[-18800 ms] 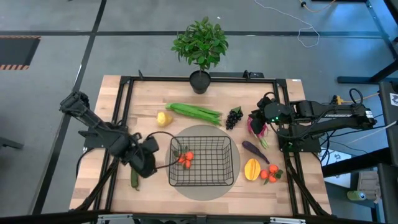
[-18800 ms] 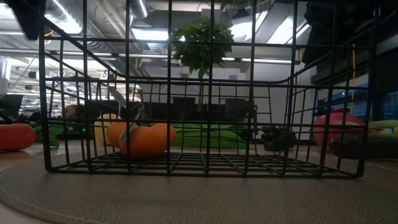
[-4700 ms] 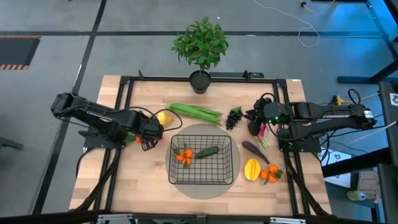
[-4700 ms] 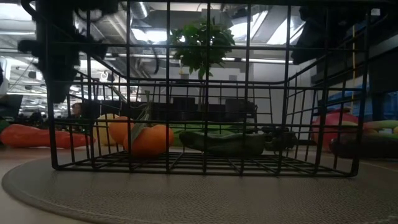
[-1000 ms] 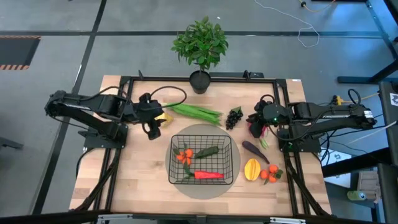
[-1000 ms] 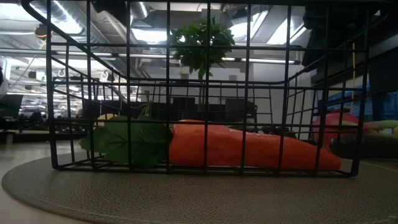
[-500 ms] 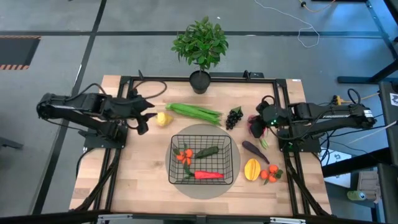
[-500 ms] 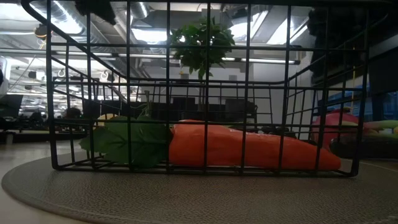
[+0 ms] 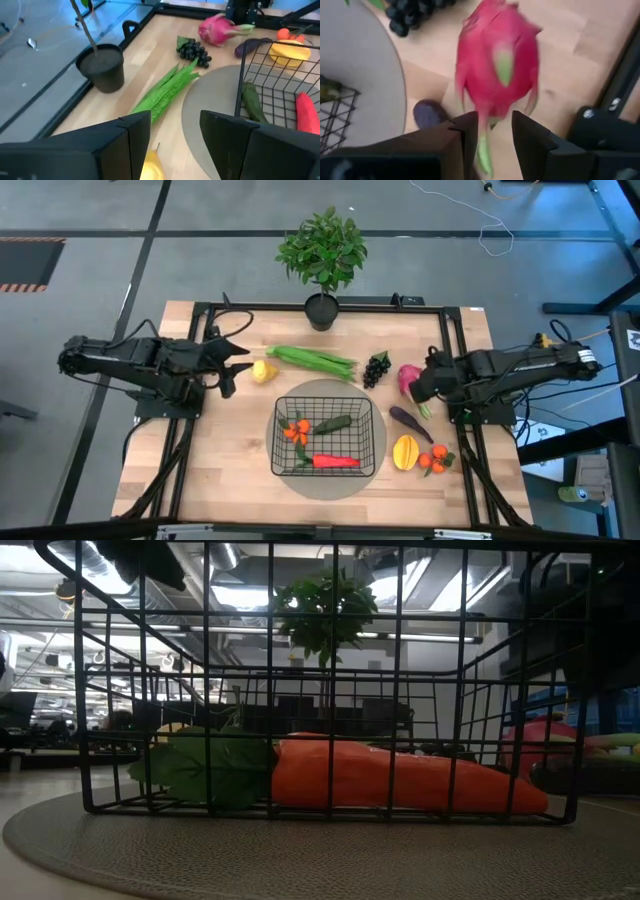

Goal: Build produce basket
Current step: Put the dragon fruit into the black wire basket

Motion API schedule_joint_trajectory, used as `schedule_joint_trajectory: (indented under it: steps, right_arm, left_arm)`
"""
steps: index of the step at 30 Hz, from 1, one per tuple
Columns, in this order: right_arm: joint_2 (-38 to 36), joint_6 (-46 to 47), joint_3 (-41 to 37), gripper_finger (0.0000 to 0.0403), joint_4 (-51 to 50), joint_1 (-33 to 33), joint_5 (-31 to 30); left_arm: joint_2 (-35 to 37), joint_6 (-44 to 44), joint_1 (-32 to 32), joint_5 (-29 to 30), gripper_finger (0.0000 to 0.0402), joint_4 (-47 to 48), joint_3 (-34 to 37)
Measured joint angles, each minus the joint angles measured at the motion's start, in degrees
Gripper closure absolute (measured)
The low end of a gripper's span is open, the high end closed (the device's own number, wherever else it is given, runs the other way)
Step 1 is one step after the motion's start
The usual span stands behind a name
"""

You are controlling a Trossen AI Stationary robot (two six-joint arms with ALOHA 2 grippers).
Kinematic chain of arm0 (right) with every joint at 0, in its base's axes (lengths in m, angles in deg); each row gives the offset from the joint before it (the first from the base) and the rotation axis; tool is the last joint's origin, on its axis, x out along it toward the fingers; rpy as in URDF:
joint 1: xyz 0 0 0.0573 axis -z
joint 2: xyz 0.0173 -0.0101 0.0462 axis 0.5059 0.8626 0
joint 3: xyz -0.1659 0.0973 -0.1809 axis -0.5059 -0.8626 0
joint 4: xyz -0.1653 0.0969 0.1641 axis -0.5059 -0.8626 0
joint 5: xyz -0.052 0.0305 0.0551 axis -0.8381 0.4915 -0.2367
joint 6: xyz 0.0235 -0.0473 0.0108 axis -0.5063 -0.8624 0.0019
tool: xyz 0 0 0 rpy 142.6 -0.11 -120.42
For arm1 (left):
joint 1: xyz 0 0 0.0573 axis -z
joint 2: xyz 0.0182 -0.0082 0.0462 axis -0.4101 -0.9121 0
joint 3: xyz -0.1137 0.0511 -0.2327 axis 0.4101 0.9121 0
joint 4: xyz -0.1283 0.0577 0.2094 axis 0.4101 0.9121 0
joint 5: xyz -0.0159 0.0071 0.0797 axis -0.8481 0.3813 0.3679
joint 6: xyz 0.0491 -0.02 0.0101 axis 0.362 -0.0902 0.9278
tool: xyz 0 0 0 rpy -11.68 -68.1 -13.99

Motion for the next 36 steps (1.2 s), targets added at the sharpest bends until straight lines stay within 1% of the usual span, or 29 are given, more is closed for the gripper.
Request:
schedule_joint_trajectory:
  steps: [4,9,13,16,22,29,36]
  right_arm:
    - [2.12,1.66,0.00,0.0293,2.27,-2.47,0.84]
    - [7.18,2.55,0.00,0.0293,1.99,-4.70,0.93]
    - [11.74,5.43,0.00,0.0293,1.24,-5.36,3.23]
    - [14.74,5.75,0.00,0.0293,-0.39,-5.43,4.13]
    - [18.31,5.21,0.00,0.0293,2.28,-5.41,7.76]
    - [20.96,5.19,0.00,0.0293,2.71,-5.41,7.82]
    - [23.69,5.07,0.00,0.0293,4.98,-5.39,6.37]
  left_arm:
    - [-0.02,-0.99,0.00,-0.01,0.0241,-0.79,1.03]
    - [0.18,0.01,0.00,0.28,0.0241,-1.08,1.11]
    - [0.16,0.09,0.00,0.31,0.0241,-1.08,1.11]
    - [0.16,0.09,0.00,0.31,0.0241,-1.08,1.11]
    - [0.16,0.25,0.00,0.30,0.0241,-1.08,1.11]
    - [0.16,0.32,0.00,0.29,0.0241,-1.04,1.11]
    - [0.16,0.33,0.00,0.29,0.0241,-0.95,1.11]
